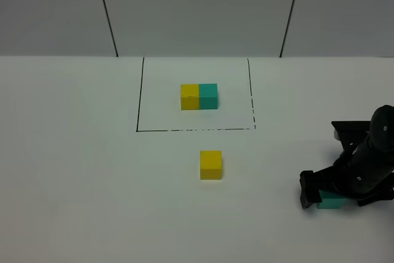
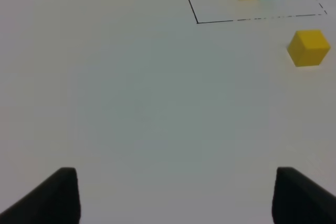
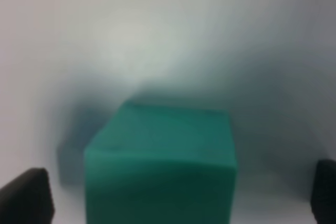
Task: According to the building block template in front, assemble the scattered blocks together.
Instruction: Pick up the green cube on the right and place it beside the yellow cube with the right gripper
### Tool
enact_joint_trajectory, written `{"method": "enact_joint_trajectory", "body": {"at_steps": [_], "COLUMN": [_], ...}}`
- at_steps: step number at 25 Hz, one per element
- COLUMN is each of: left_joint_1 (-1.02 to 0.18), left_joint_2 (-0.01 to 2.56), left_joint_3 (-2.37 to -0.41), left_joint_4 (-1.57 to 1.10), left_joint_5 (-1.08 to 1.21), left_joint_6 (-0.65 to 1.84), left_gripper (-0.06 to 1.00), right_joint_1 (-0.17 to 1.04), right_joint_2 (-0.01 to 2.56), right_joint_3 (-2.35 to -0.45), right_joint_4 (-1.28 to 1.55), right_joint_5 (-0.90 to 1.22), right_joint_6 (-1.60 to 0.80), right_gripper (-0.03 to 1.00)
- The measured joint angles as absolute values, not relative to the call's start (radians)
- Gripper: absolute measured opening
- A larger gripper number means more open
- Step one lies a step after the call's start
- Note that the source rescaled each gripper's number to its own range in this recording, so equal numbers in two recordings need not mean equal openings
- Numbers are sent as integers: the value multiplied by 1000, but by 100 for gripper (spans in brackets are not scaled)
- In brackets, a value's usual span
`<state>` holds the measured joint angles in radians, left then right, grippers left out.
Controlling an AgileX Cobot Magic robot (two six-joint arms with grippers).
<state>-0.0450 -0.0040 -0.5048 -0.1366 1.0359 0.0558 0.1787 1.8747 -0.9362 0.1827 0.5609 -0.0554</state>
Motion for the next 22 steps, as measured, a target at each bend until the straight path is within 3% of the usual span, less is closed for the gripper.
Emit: {"method": "enact_joint_trajectory", "body": {"at_steps": [11, 15, 18, 21, 22], "left_joint_1": [-45, -45, -45, -45, -45], "left_joint_2": [-4, -4, -4, -4, -4], "left_joint_3": [-505, -505, -505, -505, -505], "left_joint_4": [-137, -137, -137, -137, -137], "left_joint_5": [1036, 1036, 1036, 1036, 1036], "left_joint_6": [56, 56, 56, 56, 56], "left_gripper": [65, 65, 65, 65, 65], "right_joint_1": [180, 180, 179, 175, 175], "right_joint_2": [1904, 1908, 1914, 1915, 1915], "right_joint_3": [-950, -953, -957, -958, -958], "right_joint_4": [164, 154, 140, 120, 125], "right_joint_5": [570, 577, 581, 580, 577], "right_joint_6": [-55, -55, -55, -55, -55], "right_gripper": [92, 83, 63, 25, 8]}}
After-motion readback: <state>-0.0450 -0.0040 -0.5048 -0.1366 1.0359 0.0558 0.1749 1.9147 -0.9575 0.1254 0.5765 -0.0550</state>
